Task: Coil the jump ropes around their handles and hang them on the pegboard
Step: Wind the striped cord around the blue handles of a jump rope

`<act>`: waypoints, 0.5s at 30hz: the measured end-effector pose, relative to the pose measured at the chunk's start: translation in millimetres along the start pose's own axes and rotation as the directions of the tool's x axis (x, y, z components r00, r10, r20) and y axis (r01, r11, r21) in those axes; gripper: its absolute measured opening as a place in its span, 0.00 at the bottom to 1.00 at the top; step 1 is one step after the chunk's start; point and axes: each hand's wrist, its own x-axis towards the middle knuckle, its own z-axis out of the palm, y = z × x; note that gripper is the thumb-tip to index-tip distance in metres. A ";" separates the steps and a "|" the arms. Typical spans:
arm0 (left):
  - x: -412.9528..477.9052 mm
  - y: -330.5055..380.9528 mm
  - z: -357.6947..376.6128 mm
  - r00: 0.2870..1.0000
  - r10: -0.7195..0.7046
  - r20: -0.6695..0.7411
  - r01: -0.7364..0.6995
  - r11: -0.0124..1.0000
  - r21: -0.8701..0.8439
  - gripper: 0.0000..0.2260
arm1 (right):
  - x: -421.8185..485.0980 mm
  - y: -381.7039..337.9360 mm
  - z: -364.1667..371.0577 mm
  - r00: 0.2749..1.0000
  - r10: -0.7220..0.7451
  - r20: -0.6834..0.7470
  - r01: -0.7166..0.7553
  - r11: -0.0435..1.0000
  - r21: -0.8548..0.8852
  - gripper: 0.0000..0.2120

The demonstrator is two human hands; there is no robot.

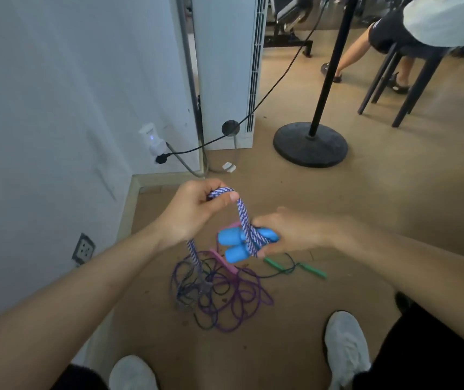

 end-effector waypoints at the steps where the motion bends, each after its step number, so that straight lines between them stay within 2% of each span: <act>1: 1.6 -0.8 0.1 1.000 -0.003 -0.023 0.003 1.000 0.009 0.13 | 0.9 -4.2 2.5 1.000 -0.028 -0.001 0.028 1.000 0.004 0.17; 6: 9.2 -9.3 -3.6 0.990 -0.023 -0.141 0.036 0.996 0.087 0.19 | 6.3 -18.0 15.7 0.993 -0.053 -0.107 0.035 0.987 -0.159 0.31; 9: 13.3 -19.5 -13.5 0.982 -0.077 -0.174 0.105 0.982 0.159 0.19 | 3.7 -21.2 12.8 0.980 -0.060 -0.188 0.031 0.988 -0.151 0.30; 11: 13.7 -30.4 -25.0 0.982 -0.134 -0.132 0.155 0.975 0.161 0.22 | -0.3 -20.8 7.3 0.971 -0.078 -0.224 0.072 0.997 -0.036 0.26; 15: 5.3 -45.7 -50.9 0.976 -0.196 0.090 0.195 0.981 0.021 0.17 | -11.7 -10.1 -9.7 0.969 -0.013 -0.248 0.102 0.932 0.347 0.17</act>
